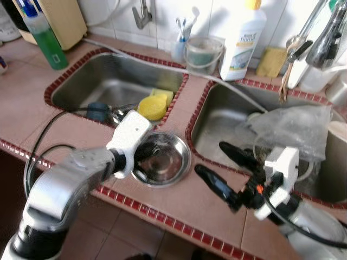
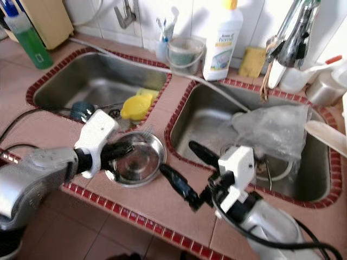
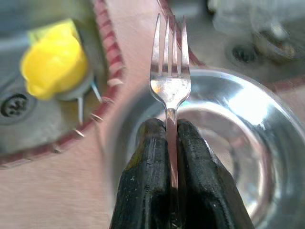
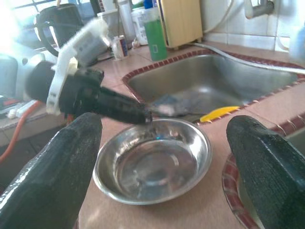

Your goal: Kitchen organization

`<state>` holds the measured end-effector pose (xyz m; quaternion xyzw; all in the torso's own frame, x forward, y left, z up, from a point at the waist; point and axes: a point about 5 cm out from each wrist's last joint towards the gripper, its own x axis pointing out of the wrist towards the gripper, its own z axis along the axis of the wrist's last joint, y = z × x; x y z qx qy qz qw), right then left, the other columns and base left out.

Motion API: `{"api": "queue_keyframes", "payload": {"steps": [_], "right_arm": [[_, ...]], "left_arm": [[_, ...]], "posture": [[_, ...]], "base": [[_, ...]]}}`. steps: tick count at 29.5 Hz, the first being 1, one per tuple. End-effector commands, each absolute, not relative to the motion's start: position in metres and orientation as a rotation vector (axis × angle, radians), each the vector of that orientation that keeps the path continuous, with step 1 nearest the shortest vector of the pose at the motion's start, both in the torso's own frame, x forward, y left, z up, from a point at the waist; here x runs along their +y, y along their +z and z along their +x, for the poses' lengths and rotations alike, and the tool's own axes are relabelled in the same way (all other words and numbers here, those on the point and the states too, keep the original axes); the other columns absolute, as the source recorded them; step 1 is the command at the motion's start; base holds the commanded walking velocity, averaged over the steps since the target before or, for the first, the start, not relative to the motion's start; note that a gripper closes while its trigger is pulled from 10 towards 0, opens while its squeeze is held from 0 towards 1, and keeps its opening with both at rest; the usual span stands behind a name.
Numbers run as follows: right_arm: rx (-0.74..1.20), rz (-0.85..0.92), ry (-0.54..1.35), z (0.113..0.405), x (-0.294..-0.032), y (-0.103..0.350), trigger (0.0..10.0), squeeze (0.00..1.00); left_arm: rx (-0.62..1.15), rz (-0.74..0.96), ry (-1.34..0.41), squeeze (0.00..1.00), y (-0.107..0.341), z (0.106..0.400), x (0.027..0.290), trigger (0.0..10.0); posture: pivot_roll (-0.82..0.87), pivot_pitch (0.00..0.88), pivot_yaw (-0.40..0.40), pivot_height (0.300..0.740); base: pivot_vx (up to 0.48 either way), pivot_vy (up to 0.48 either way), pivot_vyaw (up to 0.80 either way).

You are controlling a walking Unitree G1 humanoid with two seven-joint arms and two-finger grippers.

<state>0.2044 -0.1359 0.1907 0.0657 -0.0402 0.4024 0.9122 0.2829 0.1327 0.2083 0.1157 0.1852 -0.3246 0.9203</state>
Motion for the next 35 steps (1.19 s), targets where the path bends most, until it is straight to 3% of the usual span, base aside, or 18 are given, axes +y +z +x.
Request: {"api": "queue_keyframes", "payload": {"steps": [1,4,5,6,35], "right_arm": [[-0.106,0.13,0.837,0.209,-0.132,0.192,10.0,0.0],[-0.134,0.137,0.831,0.215,-0.13,0.196,10.0,0.0],[-0.164,0.145,0.817,0.221,-0.127,0.199,10.0,0.0],[-0.177,0.151,0.813,0.224,-0.125,0.201,10.0,0.0],[-0.188,0.153,0.809,0.225,-0.124,0.202,10.0,0.0]], "left_arm": [[0.325,0.216,-0.656,0.0,0.219,0.29,0.139,0.0],[0.255,0.2,-0.66,0.0,0.227,0.295,0.138,0.0],[0.194,0.175,-0.642,0.0,0.231,0.301,0.138,5.4],[0.169,0.154,-0.624,0.0,0.233,0.305,0.138,10.0],[0.156,0.138,-0.609,0.0,0.233,0.307,0.138,10.0]], "posture": [[-0.06,0.095,0.009,0.74],[-0.06,0.089,0.005,0.74],[-0.05,0.081,0.001,0.74],[-0.06,0.079,0.0,0.74],[-0.06,0.079,0.0,0.74]], "base": [[0.0,0.0,0.0],[0.0,0.0,0.0],[0.0,0.0,0.0],[0.0,0.0,0.0],[0.0,0.0,0.0]]}}
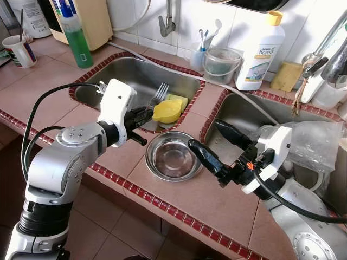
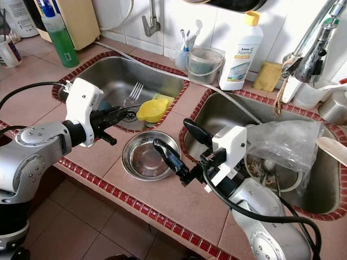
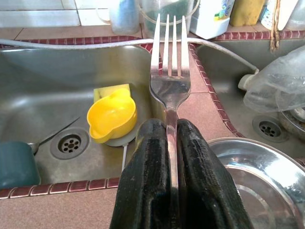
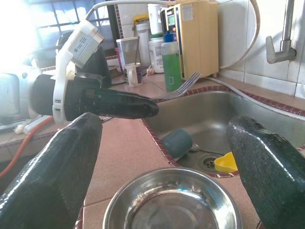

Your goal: Kitchen organization

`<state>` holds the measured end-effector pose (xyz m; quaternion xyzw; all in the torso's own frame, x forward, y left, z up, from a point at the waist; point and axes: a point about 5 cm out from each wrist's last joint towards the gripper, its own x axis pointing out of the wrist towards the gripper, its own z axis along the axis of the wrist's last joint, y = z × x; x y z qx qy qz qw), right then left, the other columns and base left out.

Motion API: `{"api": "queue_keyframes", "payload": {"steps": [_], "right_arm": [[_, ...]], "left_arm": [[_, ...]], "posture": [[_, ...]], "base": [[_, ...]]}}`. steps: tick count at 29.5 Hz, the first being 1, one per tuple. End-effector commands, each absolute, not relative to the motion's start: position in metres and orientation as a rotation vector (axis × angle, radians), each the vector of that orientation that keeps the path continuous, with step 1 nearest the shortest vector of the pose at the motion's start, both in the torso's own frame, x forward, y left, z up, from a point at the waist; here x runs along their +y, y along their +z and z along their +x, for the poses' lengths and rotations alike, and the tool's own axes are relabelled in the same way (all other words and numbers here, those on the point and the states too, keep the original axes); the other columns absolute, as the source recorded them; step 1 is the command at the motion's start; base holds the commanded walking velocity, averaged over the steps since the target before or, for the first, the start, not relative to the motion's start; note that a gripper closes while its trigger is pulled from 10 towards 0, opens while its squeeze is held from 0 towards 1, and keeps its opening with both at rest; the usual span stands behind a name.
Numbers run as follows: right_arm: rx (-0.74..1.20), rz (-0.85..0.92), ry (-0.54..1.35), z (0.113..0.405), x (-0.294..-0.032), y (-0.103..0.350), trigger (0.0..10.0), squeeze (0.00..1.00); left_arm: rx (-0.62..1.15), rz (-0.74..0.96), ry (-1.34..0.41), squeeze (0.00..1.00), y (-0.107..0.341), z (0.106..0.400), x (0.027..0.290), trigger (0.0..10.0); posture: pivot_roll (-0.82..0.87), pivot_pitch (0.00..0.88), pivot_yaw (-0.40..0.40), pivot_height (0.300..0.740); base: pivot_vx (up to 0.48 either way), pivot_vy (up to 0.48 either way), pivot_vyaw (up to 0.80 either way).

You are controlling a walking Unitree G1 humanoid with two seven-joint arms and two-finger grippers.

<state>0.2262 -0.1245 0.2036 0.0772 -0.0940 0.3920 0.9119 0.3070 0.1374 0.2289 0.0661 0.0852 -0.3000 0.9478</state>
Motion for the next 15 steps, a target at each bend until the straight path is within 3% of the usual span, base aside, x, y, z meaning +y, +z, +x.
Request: {"api": "queue_keyframes", "payload": {"steps": [1,3,5,8,15], "right_arm": [[-0.188,0.153,0.809,0.225,-0.124,0.202,10.0,0.0],[-0.197,0.154,0.807,0.227,-0.123,0.202,10.0,0.0],[-0.328,0.184,0.614,0.268,-0.118,0.209,10.0,0.0],[-0.372,0.199,0.54,0.282,-0.114,0.212,10.0,0.0],[-0.383,0.199,0.527,0.283,-0.114,0.21,10.0,0.0]], "left_arm": [[0.156,0.138,-0.609,0.0,0.233,0.307,0.138,10.0],[0.141,0.126,-0.602,0.0,0.232,0.31,0.139,10.0],[-0.015,-0.017,-0.489,0.0,0.224,0.321,0.129,10.0],[-0.068,-0.081,-0.444,0.0,0.22,0.323,0.123,10.0],[-0.075,-0.091,-0.457,0.0,0.219,0.325,0.121,10.0]], "posture": [[-0.06,0.079,0.0,0.74],[-0.06,0.079,0.0,0.74],[-0.04,0.046,-0.014,0.74],[-0.04,0.044,-0.01,0.74],[-0.05,0.039,-0.002,0.74]], "base": [[0.0,0.0,0.0],[0.0,0.0,0.0],[0.0,0.0,0.0],[0.0,0.0,0.0],[0.0,0.0,0.0]]}}
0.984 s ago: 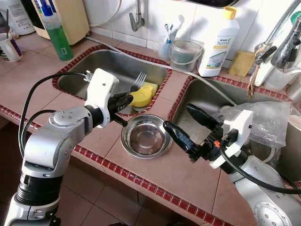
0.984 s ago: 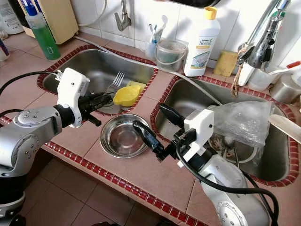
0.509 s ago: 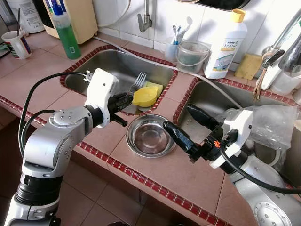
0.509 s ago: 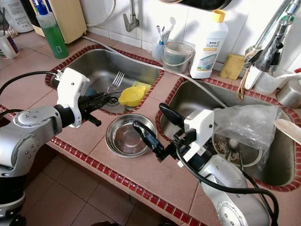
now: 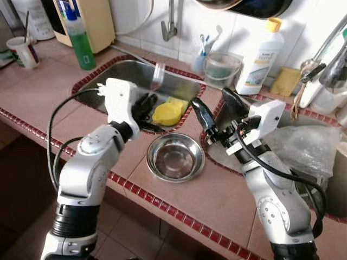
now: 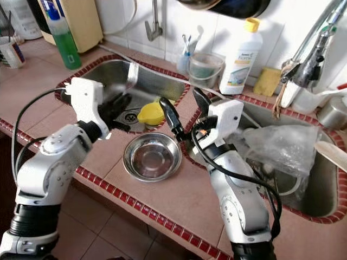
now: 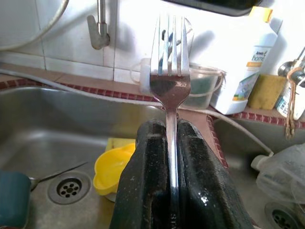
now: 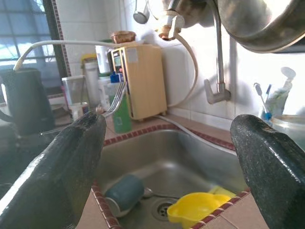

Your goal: Kitchen organization

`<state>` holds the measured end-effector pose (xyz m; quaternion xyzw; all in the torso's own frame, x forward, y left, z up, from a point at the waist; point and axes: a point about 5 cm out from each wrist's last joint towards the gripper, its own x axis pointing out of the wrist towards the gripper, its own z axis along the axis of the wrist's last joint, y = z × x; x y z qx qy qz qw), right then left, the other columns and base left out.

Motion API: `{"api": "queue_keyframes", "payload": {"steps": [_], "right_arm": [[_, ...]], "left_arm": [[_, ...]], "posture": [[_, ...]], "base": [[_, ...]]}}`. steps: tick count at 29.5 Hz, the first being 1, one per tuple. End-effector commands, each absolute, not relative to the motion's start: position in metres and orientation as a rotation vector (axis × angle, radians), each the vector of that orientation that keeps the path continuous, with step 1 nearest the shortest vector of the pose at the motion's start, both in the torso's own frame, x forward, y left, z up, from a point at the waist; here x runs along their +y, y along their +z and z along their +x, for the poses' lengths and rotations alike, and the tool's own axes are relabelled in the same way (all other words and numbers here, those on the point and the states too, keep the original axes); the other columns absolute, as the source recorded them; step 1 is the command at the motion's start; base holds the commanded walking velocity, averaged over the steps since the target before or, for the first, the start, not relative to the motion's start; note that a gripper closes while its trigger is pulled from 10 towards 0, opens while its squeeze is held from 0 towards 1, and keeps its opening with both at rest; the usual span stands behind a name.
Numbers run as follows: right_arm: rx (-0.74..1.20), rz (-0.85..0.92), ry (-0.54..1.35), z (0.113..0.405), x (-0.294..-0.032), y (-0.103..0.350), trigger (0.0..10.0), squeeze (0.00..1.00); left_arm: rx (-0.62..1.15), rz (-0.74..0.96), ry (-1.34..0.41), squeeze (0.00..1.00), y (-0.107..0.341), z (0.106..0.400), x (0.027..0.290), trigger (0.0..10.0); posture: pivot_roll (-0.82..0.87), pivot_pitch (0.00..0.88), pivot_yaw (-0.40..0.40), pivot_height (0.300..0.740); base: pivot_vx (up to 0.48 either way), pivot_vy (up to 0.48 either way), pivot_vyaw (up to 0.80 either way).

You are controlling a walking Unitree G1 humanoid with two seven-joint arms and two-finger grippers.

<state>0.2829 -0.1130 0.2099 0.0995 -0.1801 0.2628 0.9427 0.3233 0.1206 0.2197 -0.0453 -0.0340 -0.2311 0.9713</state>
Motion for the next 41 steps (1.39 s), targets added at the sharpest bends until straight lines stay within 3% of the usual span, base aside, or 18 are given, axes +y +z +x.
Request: {"api": "queue_keyframes", "payload": {"steps": [1,15,24,28,41], "right_arm": [[-0.383,0.199,0.527,0.283,-0.114,0.21,10.0,0.0],[-0.427,0.178,0.427,0.293,-0.119,0.207,10.0,0.0],[-0.409,0.148,0.29,0.307,-0.13,0.199,10.0,0.0],[-0.399,0.14,0.284,0.309,-0.129,0.195,10.0,0.0],[-0.367,0.114,0.276,0.301,-0.132,0.181,10.0,0.0]], "left_arm": [[-0.075,-0.091,-0.457,0.0,0.219,0.325,0.121,10.0],[-0.174,-0.062,-0.38,0.0,0.204,0.331,0.125,10.0],[-0.259,-0.113,-0.312,0.0,0.191,0.321,0.124,10.0],[-0.301,-0.052,-0.303,0.0,0.184,0.318,0.127,10.0],[-0.254,-0.087,-0.282,0.0,0.165,0.298,0.14,10.0]], "posture": [[-0.05,0.039,-0.002,0.74],[-0.06,0.03,0.008,0.74],[-0.04,0.024,-0.006,0.74],[-0.04,0.024,-0.007,0.74],[-0.04,0.033,-0.006,0.74]], "base": [[0.0,0.0,0.0],[0.0,0.0,0.0],[0.0,0.0,0.0],[0.0,0.0,0.0],[0.0,0.0,0.0]]}}
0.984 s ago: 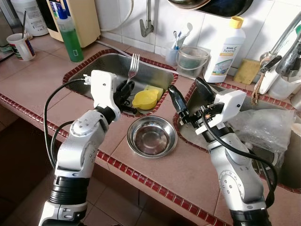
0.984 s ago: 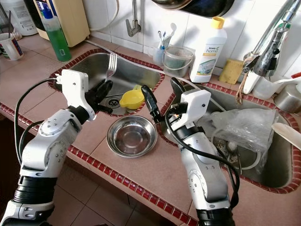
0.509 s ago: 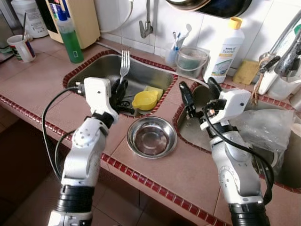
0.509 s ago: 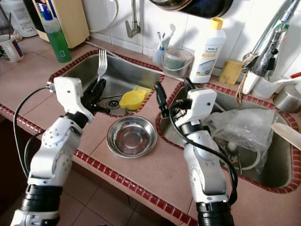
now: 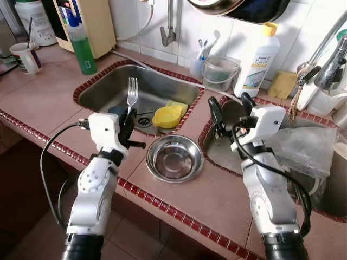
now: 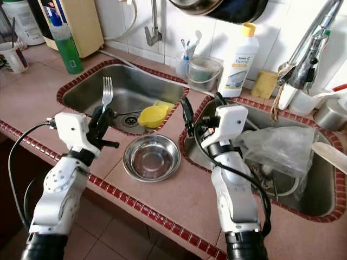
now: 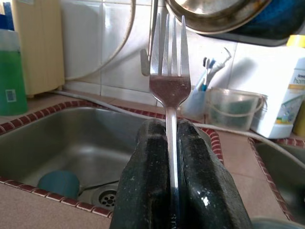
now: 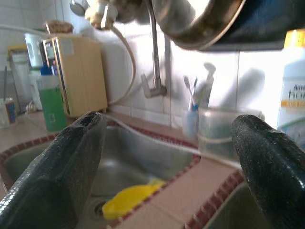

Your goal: Kitchen organization

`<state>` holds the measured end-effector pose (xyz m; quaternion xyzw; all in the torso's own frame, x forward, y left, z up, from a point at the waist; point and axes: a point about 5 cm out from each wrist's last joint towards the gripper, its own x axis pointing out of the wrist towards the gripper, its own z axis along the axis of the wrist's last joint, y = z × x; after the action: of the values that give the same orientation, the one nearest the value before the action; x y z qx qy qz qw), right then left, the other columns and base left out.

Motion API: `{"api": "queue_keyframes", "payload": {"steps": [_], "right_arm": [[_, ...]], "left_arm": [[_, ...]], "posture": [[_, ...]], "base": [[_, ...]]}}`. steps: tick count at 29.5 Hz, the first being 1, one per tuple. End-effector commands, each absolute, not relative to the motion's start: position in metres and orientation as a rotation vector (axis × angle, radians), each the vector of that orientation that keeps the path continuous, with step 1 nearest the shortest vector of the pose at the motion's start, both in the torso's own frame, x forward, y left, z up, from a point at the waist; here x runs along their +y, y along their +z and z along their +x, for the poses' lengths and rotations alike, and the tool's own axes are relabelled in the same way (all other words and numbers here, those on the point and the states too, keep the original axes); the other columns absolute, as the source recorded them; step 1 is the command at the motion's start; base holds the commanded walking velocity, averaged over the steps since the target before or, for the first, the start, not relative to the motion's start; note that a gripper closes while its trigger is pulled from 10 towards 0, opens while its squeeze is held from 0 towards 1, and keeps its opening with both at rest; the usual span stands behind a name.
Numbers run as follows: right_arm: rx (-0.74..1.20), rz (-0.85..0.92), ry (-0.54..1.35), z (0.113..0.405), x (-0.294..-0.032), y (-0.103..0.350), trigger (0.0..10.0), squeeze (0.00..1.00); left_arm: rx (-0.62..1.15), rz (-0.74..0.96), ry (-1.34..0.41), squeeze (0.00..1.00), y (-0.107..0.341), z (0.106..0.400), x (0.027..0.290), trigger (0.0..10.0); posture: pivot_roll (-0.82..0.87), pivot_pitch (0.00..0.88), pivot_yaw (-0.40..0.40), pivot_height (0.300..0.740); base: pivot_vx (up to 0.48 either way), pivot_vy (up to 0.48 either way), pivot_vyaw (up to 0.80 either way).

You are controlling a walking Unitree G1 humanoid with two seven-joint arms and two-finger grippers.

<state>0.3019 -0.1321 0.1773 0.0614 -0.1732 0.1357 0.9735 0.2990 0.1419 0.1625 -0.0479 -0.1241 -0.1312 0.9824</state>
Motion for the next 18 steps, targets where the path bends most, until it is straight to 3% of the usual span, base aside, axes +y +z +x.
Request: {"api": "queue_keyframes", "payload": {"steps": [1,18], "right_arm": [[-0.365,0.117,0.283,0.301,-0.13,0.181,10.0,0.0],[-0.377,0.108,0.31,0.302,-0.122,0.184,10.0,0.0]], "left_arm": [[-0.245,-0.081,-0.285,0.0,0.164,0.3,0.139,10.0],[-0.219,-0.081,-0.334,0.0,0.168,0.312,0.135,10.0]], "posture": [[-0.04,0.033,-0.006,0.74],[-0.05,0.042,0.004,0.74]], "base": [[0.0,0.0,0.0],[0.0,0.0,0.0]]}}
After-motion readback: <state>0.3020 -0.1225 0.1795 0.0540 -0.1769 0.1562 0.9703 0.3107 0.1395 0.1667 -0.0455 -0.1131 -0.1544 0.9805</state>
